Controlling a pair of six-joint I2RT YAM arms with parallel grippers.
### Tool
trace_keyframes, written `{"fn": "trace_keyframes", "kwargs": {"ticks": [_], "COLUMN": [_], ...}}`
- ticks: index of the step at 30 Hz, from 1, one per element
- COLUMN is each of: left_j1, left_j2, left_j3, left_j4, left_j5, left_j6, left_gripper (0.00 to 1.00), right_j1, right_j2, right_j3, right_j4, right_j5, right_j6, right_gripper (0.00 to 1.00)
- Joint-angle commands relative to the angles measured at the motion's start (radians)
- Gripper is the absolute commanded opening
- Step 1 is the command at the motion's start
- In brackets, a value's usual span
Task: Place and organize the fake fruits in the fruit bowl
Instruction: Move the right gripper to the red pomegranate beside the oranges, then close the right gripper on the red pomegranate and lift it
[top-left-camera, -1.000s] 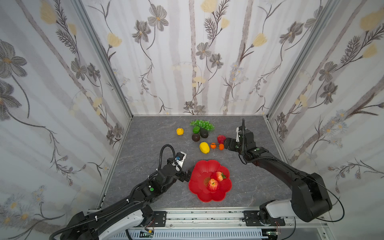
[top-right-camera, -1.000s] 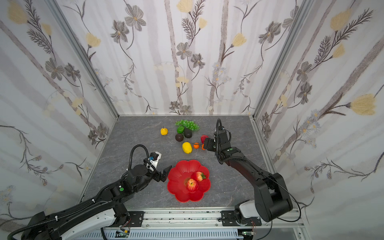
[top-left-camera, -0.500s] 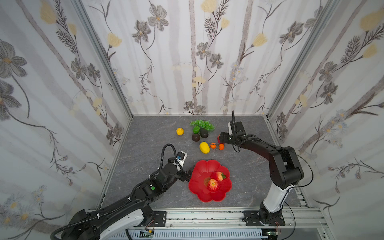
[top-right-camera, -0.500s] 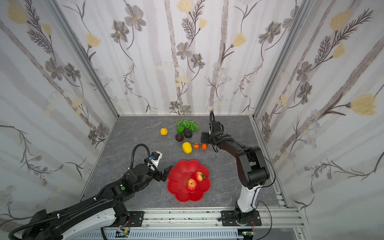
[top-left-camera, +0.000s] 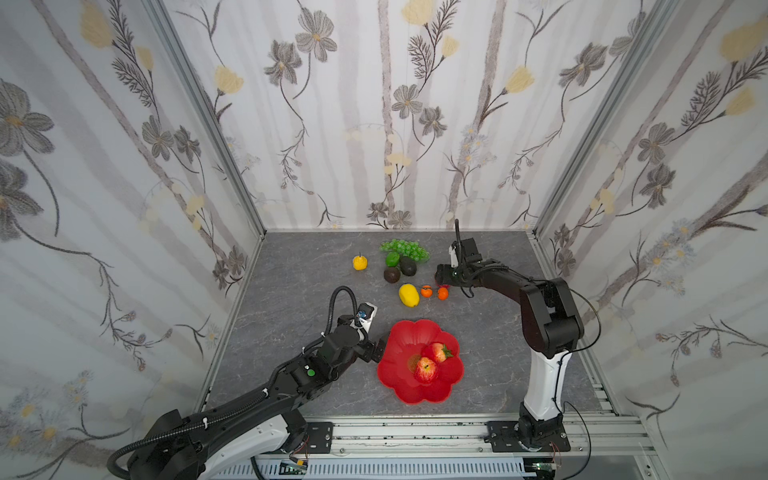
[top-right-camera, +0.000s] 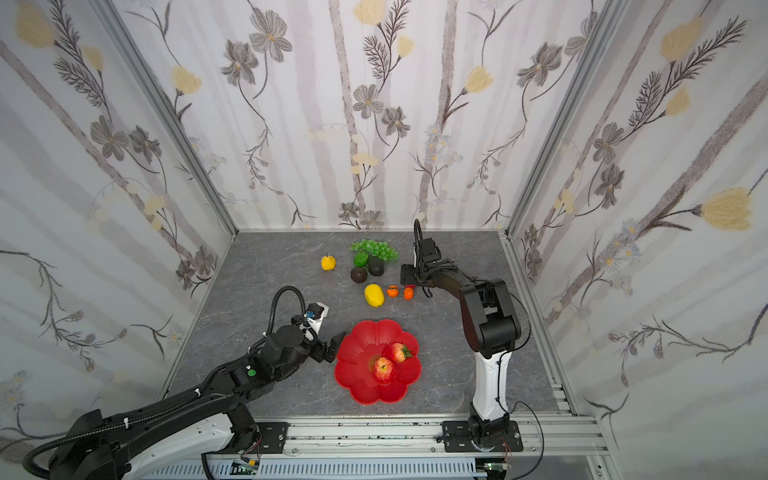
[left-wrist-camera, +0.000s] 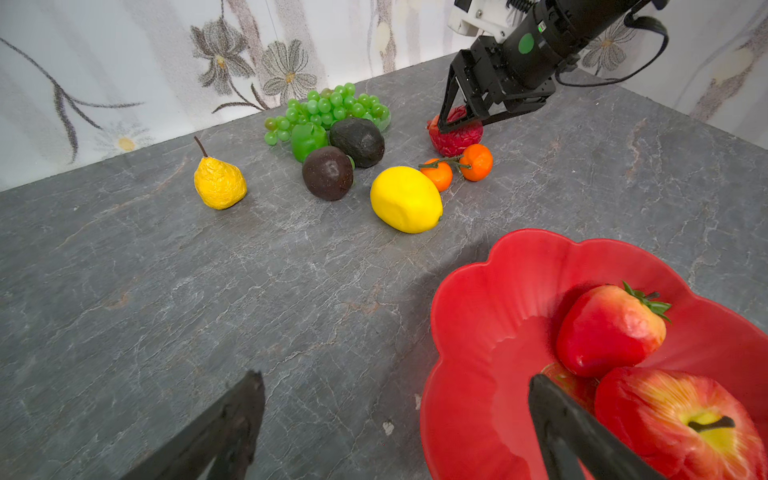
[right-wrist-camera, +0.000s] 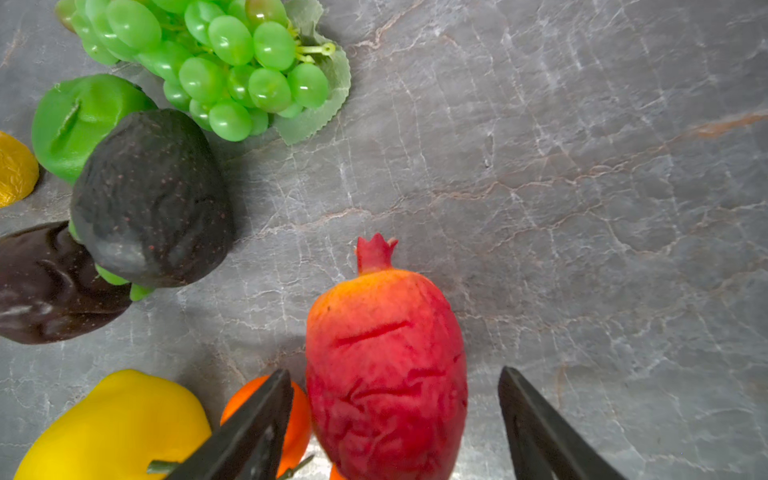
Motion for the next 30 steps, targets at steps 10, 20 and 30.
{"fn": "trace_keyframes", "kwargs": {"ticks": [10, 20, 30], "left_j1": [0.007, 0.009, 0.011], "left_j2": [0.015, 0.025, 0.033], "left_j3": [0.013, 0.015, 0.021], "left_j4": [0.023, 0.023, 0.019], "left_j5": [-0.021, -0.024, -0.024], "left_j6": [0.01, 0.01, 0.005], "left_gripper": [1.0, 1.0, 1.0], "right_j1": [0.002, 0.002, 0.002], "right_j2": [0.049, 0.03, -0.066], "right_j3": [0.044, 0.035, -0.003], "right_j4": [-0.022, -0.024, -0.017], "right_j5": [-0.029, -0.01, 0.039], "right_j6": [-0.031, -0.036, -0.036], "right_gripper": [0.64, 0.52, 0.51]}}
